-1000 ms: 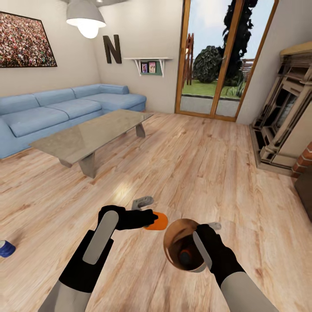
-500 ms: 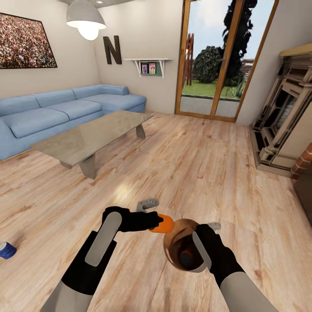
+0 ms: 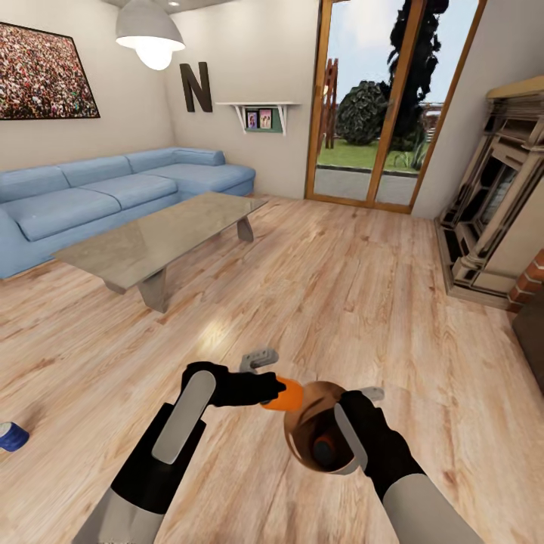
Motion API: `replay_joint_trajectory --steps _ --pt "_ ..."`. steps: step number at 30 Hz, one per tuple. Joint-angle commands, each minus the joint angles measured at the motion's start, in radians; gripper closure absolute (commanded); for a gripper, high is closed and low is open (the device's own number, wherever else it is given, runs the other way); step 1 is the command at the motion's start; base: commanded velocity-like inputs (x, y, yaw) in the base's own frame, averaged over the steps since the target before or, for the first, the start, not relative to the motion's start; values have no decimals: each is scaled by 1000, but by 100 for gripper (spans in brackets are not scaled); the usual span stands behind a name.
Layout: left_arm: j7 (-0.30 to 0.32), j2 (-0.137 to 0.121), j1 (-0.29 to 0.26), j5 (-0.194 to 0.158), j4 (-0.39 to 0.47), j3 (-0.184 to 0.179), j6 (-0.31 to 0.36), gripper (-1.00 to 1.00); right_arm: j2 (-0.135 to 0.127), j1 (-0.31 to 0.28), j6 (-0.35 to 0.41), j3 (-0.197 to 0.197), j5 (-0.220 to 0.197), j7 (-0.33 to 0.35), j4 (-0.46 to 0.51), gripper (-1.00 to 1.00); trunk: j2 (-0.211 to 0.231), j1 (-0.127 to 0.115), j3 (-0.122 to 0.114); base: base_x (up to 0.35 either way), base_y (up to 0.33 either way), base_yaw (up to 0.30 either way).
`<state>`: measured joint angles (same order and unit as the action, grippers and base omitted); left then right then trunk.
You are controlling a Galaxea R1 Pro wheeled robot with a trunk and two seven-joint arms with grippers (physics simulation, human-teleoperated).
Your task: Put the three can of soda from the living room inside the tash can in the kitchen.
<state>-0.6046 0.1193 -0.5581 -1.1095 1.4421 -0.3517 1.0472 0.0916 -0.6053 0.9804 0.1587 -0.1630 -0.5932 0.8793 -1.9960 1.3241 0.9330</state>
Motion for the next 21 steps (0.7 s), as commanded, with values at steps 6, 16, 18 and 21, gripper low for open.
replay_joint_trajectory --steps 6,16,18,21 --pt "-1 2 -2 4 -33 -2 0 100 10 0 1 37 5 5 1 100 0 0 0 0 0 0" --pt "-1 2 -2 7 -77 -86 -28 100 16 1 1 52 4 6 2 100 0 0 0 0 0 0" --pt "0 2 -2 8 -96 -106 -42 100 22 1 3 52 5 7 3 100 0 0 0 0 0 0" --pt "0 3 -2 7 -118 -115 -58 100 27 1 5 53 4 7 4 100 0 0 0 0 0 0"
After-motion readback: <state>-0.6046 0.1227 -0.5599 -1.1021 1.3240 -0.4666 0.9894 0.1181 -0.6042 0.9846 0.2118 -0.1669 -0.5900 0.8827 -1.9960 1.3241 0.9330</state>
